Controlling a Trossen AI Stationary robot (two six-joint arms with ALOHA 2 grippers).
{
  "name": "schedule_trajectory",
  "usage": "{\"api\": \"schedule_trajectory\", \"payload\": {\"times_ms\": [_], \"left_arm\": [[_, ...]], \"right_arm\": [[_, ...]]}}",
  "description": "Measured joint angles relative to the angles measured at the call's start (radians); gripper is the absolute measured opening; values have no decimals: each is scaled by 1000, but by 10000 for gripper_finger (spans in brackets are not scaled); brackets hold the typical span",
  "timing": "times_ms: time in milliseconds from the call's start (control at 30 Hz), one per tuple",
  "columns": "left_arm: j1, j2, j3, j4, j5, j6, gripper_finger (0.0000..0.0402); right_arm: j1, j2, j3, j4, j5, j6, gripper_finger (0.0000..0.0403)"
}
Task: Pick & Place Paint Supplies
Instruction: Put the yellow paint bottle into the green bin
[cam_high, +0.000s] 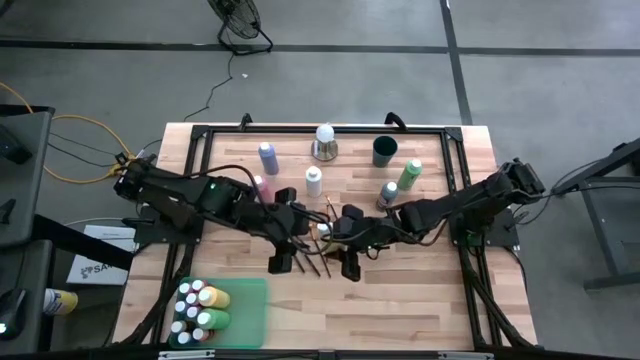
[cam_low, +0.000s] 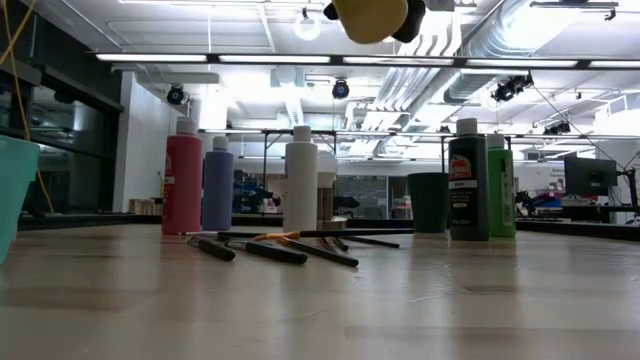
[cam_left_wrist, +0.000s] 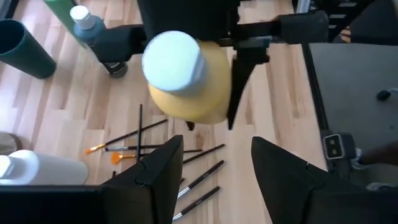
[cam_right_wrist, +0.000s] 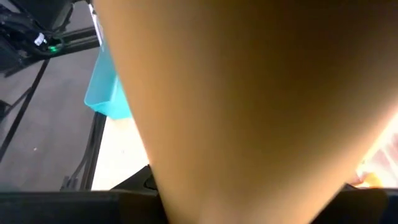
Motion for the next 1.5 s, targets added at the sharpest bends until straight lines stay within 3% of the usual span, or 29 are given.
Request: {"api": "schedule_trajectory", "payload": {"times_ms": [767,1500], "left_arm": [[0,0,0,32,-46,-5,187],[0,19,-6,38,-36,-13,187]], "right_arm": [[-6,108,1,201,-3,3,159],[-6,122,-2,232,-4,12,157]]}}
